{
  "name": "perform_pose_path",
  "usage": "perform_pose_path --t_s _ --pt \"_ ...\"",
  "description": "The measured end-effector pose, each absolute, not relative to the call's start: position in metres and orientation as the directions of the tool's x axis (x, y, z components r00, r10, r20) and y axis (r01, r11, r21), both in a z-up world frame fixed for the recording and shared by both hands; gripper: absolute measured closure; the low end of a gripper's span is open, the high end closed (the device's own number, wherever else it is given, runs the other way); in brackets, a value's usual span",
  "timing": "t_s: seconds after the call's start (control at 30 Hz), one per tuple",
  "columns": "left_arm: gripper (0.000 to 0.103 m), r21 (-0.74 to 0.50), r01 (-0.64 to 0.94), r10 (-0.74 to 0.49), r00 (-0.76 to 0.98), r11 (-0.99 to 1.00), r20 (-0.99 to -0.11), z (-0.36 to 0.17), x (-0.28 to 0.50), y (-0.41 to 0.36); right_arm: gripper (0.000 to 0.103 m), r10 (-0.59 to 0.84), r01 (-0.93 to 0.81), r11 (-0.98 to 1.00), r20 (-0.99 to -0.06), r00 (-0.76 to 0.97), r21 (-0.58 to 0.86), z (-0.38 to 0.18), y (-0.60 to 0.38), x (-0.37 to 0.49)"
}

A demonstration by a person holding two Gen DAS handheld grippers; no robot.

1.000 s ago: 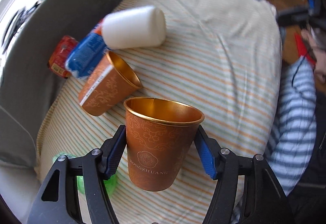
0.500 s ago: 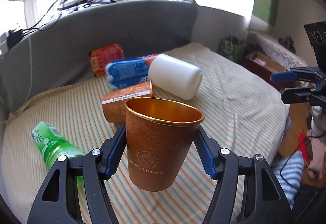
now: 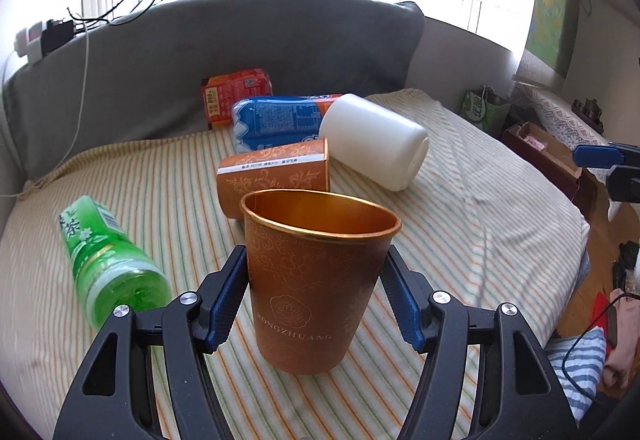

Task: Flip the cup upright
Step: 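Lift the orange cup with the left tool, turning its mouth upward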

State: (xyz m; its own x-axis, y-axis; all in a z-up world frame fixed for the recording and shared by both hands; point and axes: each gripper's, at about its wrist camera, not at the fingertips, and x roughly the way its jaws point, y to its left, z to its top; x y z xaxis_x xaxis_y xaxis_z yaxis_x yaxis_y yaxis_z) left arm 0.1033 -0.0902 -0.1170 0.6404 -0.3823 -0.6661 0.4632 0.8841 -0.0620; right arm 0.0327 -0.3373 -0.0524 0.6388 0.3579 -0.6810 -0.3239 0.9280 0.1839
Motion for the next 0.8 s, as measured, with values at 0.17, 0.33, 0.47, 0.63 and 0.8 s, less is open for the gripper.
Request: perform_pose_path --t_s 0.17,0.33,0.47,0.63,0.8 --pt "0.040 -0.072 0.450 -0.375 0.632 0.890 -0.678 -0.123 0.098 -0.081 0.020 0.351 -0.321 0.930 -0.678 0.645 0.176 -0.049 -0.338 0.028" --pt "0.041 -0.067 0.450 -0.373 0.636 0.890 -0.675 -0.123 0.092 -0.075 0.020 0.352 -0.325 0.930 -0.678 0.646 0.173 -0.048 -0.336 0.027" --pt "0.041 -0.076 0.444 -0.373 0.635 0.893 -0.677 -0.123 0.087 -0.071 0.020 0.358 -0.337 0.926 -0.676 0.644 0.169 -0.046 -0.331 0.025" --pt "0.040 -0.062 0.445 -0.364 0.637 0.893 -0.680 -0.123 0.081 -0.069 0.020 0.357 -0.344 0.925 -0.676 0.645 0.160 -0.045 -0.327 0.024" --pt "0.039 -0.067 0.439 -0.363 0.635 0.896 -0.682 -0.123 0.078 -0.067 0.020 0.357 -0.346 0.925 -0.675 0.646 0.158 -0.046 -0.324 0.023"
